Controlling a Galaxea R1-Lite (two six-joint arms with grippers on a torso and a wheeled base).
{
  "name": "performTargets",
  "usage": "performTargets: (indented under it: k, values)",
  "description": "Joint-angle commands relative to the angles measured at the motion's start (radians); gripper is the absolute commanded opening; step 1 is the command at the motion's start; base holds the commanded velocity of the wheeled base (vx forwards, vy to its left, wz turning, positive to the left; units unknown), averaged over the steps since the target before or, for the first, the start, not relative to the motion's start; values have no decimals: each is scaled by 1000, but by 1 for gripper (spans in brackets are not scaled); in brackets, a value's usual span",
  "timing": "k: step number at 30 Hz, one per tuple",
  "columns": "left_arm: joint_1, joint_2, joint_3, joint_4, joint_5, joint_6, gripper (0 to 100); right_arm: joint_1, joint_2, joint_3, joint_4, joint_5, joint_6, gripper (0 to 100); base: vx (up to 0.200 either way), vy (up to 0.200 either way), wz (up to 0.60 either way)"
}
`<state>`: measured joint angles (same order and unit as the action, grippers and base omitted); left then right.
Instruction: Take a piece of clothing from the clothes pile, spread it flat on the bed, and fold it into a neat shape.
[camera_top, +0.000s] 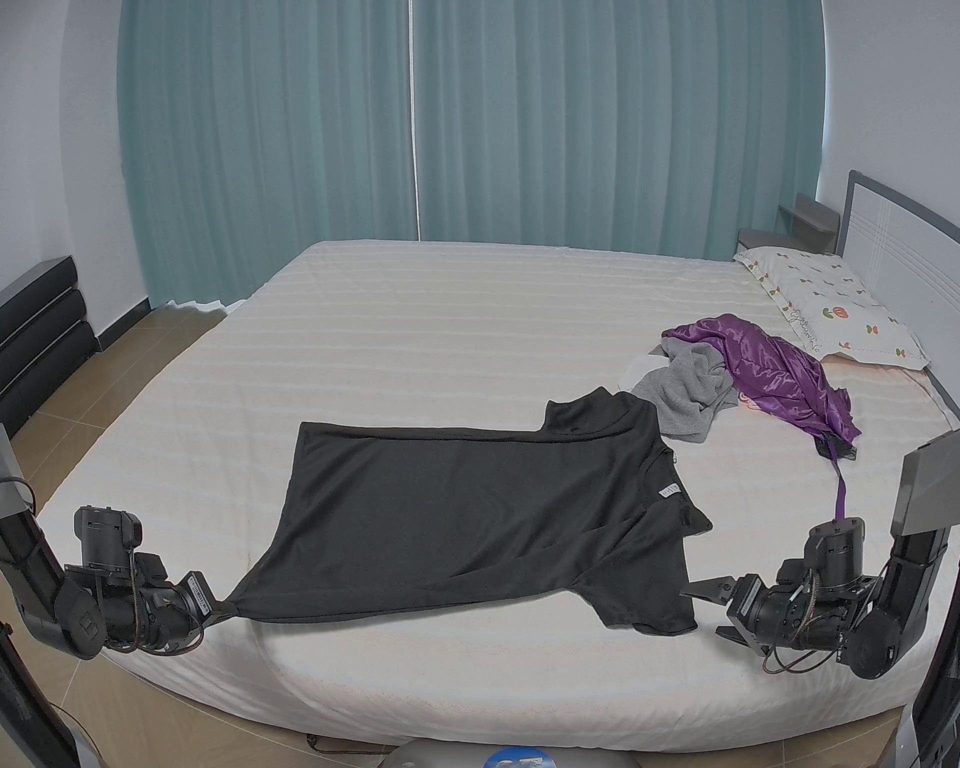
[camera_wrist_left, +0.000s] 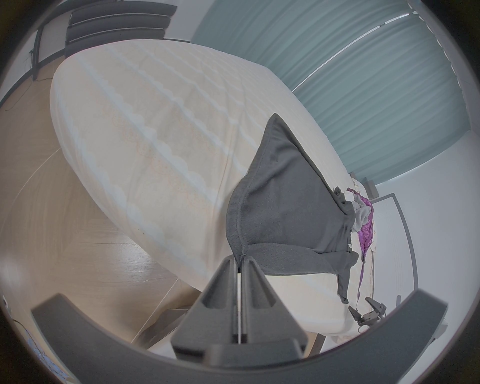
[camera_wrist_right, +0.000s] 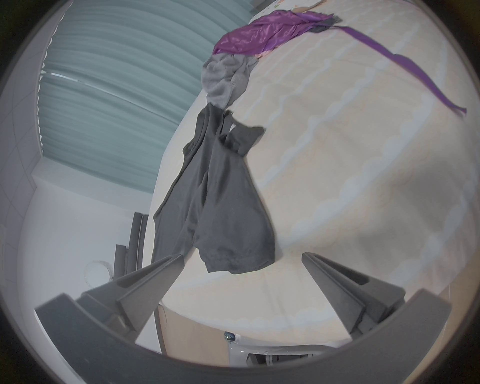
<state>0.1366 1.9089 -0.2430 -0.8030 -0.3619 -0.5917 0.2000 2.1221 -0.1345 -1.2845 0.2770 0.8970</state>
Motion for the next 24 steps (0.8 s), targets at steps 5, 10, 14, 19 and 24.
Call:
performTargets:
  k: [5,10,14,19,24]
  values:
    - [1,1,-4,-1,0,-2,0,76,131,-103,7,-105,2,100,0,0,0]
    - [1,2,-6,-1,0,-2,0,81,150,-151,8,-113,6,100,0,0,0]
    - [1,2,-7,-1,0,-2,0,88,159,-171,8,-116,8,0,0,0,0]
    - [1,2,-7,-1,0,-2,0,88,150,-151,4,-125,8,0,0,0,0]
    - [3,1,-7,-1,0,-2,0,72,76,-80,-4,-125,8,0,0,0,0]
